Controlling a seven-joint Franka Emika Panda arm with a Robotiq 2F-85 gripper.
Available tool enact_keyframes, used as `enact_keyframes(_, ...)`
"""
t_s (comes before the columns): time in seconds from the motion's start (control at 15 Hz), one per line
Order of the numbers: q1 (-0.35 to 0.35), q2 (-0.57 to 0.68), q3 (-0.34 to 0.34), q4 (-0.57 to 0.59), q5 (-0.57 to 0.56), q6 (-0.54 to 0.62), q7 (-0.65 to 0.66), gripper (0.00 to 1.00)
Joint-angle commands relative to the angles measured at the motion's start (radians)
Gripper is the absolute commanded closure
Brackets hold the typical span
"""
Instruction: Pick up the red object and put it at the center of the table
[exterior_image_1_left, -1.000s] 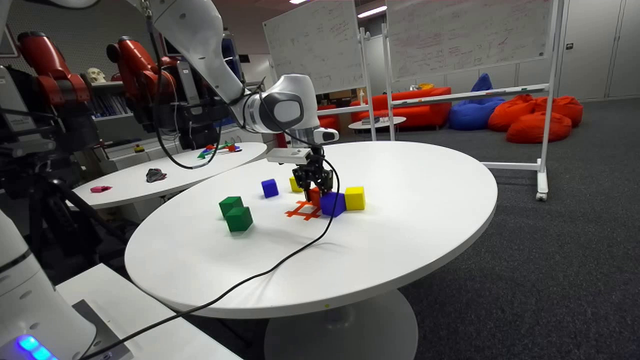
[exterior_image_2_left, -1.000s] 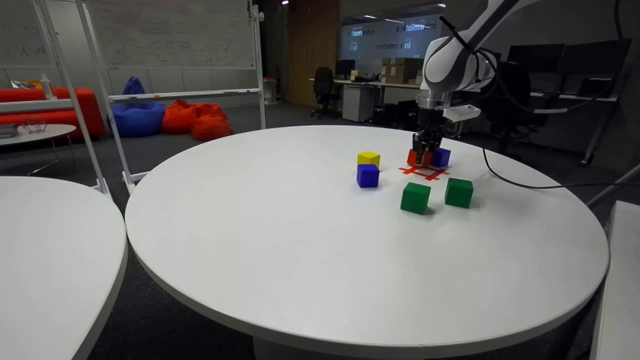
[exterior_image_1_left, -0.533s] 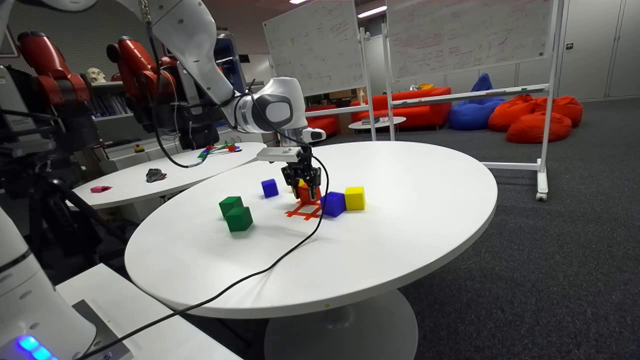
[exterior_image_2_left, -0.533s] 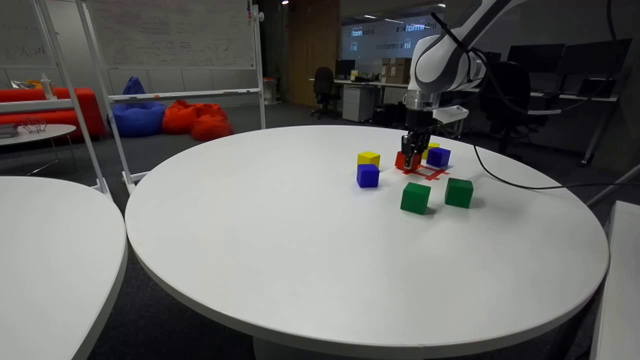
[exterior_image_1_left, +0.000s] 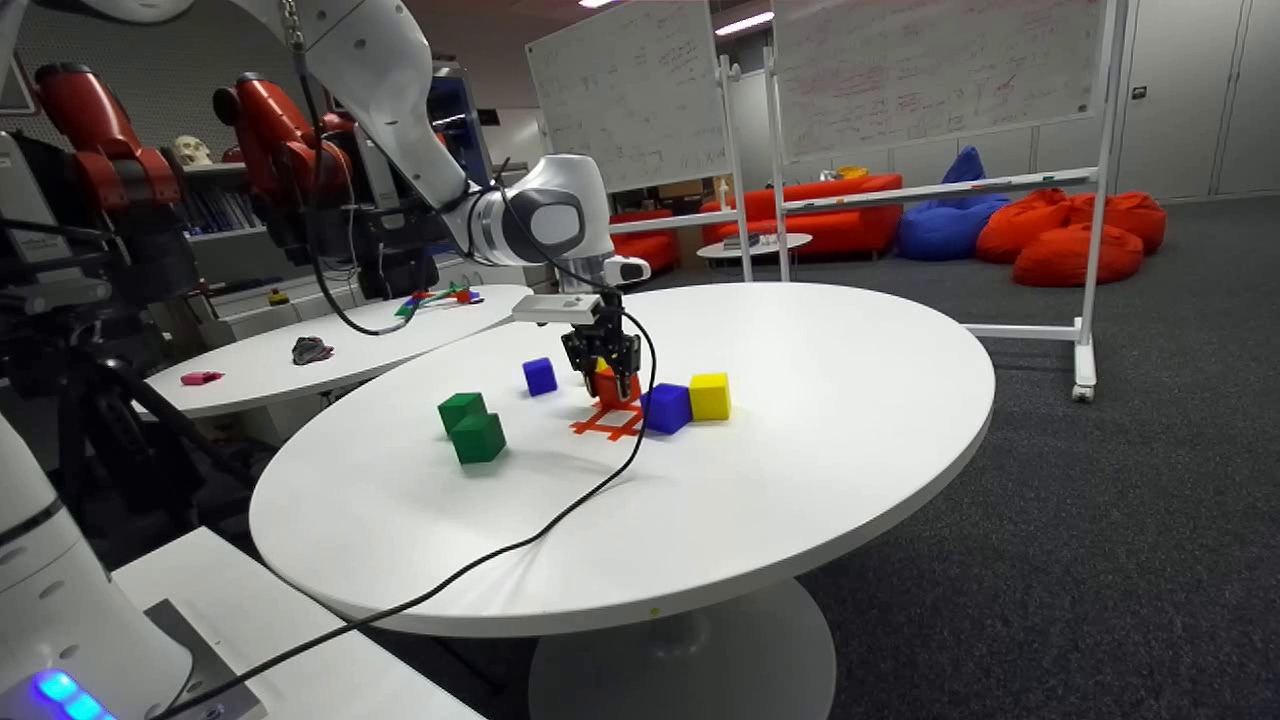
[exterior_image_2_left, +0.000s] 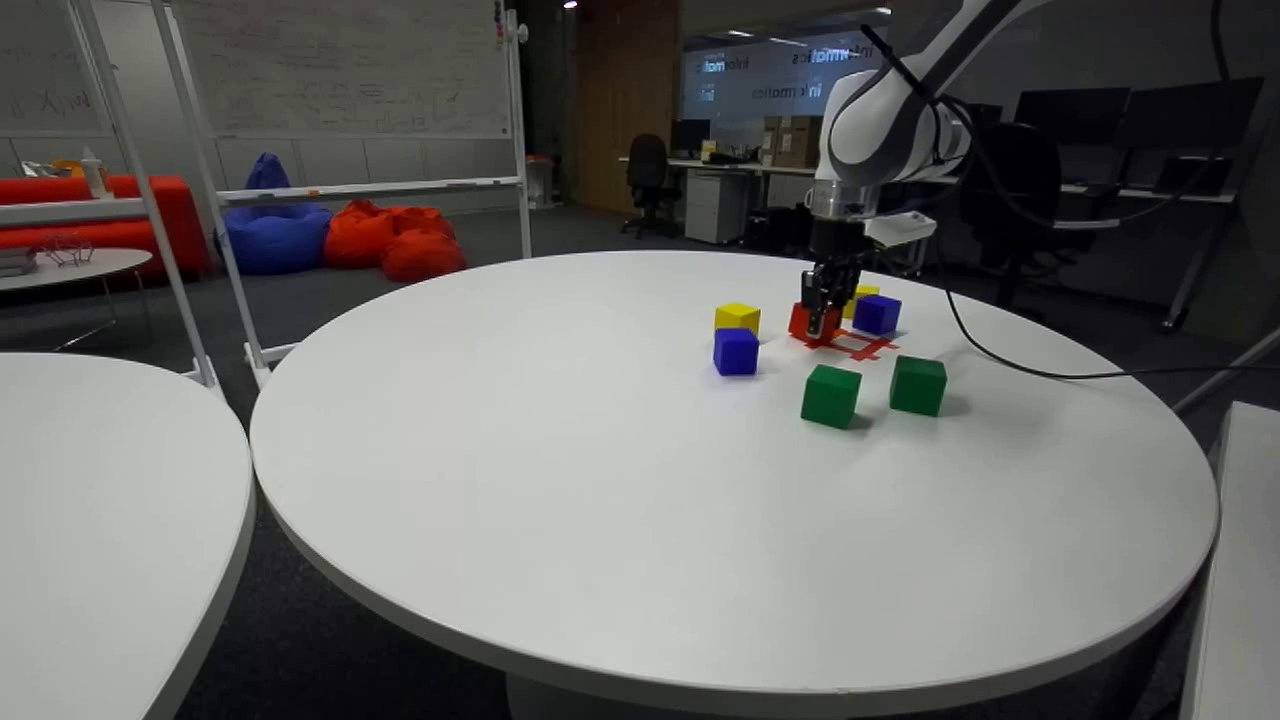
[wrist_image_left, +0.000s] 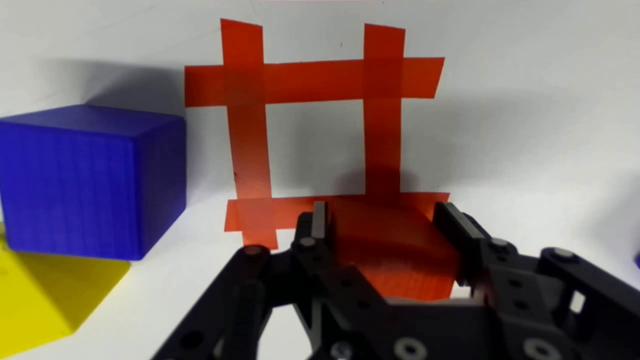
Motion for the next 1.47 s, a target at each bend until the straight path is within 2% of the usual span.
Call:
enact_keyframes(0.0, -0.027, -0.008, 0.004, -0.039, 0.018, 0.023, -0.018, 0.68)
enact_keyframes(0.93, -0.065, -0.010, 0.006, -0.048, 0.040, 0.029, -0.035, 0.68)
enact_keyframes(1.27, -0.055, -0.012, -0.003, -0.048, 0.023, 0.030, -0.022, 0.68)
enact_keyframes(1.33, -0.046, -0.002, -0.004, -0.002, 0.023, -0.002, -0.004, 0.43)
enact_keyframes(1.4, -0.046, -0.002, -0.004, -0.002, 0.023, -0.002, -0.004, 0.43)
